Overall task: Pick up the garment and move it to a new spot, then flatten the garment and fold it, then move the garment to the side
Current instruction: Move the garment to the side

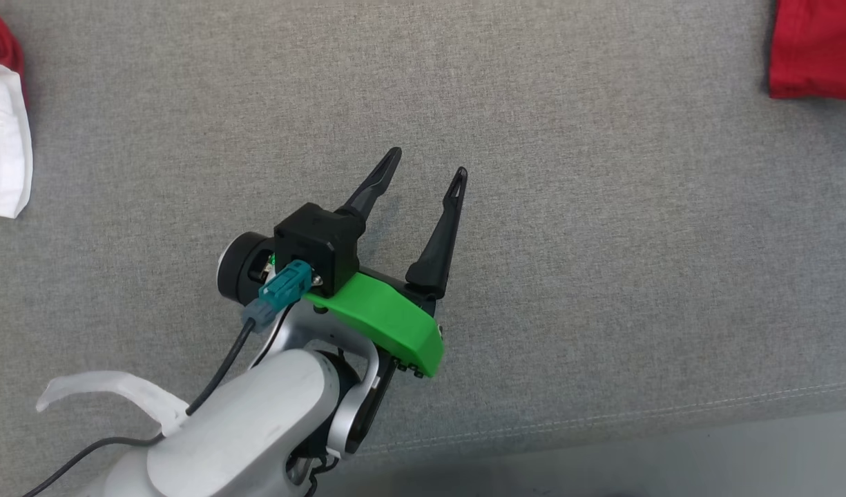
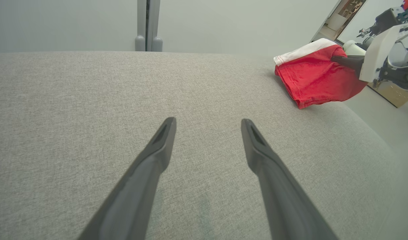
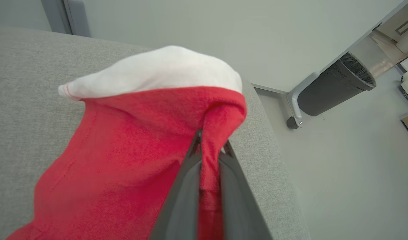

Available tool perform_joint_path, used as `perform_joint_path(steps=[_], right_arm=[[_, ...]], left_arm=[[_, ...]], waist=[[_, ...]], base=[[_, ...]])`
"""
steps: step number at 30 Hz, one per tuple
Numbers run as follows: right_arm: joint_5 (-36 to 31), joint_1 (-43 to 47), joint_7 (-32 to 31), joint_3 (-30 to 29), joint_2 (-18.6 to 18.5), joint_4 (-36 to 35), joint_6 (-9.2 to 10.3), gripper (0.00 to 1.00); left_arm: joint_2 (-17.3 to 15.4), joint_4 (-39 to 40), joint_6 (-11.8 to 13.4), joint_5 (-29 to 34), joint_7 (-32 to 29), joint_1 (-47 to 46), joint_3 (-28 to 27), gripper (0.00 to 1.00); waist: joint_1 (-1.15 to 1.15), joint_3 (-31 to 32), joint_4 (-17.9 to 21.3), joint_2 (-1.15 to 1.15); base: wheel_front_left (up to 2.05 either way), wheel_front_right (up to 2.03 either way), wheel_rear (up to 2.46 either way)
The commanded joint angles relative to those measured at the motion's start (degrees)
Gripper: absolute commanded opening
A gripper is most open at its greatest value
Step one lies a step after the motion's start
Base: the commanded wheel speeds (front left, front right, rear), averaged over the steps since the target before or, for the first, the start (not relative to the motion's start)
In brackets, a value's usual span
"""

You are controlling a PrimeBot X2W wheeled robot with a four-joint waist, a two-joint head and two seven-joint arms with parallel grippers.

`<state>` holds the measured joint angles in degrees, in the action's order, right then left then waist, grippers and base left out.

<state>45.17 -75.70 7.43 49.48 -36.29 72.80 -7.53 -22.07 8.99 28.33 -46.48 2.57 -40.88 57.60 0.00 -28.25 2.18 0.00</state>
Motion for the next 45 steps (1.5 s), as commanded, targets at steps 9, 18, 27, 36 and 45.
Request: perform_joint_path(steps=[9,18,27,36,45], right_arm=[[-3.95,-1.96,2.33,-0.99,-0.79,1.11,0.08,0.13],[-6.14,0.11,2.59,-4.93,-2.05,1.13,0.08,1.00],[-8.43,1.84,4.19,-8.03,0.01,1.11,0.08,1.00],[-4.54,5.37,4.33,-7.84,4.34,-3.82,0.09,1.00],[0.57,13.49,4.79,-4.25,5.36,-14.46,0.08,1.00]], left_arm=[[-1.32,1.44,1.14,1.08,-1.26,-1.51,0.48,1.00],[-1.73,2.01,1.59,1.37,-1.74,-1.60,0.51,1.00],[-1.67,1.19,1.44,0.60,-0.82,-1.20,-0.18,1.00],[-1.70,-2.91,-0.07,-0.96,2.66,0.80,-1.93,1.00],[-3.36,-10.92,-4.66,-6.66,8.53,7.04,-6.68,1.00]], waist=[[0.00,-1.74,-0.39,0.00],[0.00,-2.09,0.00,0.00],[0.00,-1.02,1.08,0.00],[0.00,5.55,0.74,0.00],[0.00,15.95,-1.59,0.00]], base=[[0.00,0.00,0.00],[0.00,0.00,0.00],[0.00,0.00,0.00],[0.00,0.00,0.00],[0.00,0.00,0.00]])
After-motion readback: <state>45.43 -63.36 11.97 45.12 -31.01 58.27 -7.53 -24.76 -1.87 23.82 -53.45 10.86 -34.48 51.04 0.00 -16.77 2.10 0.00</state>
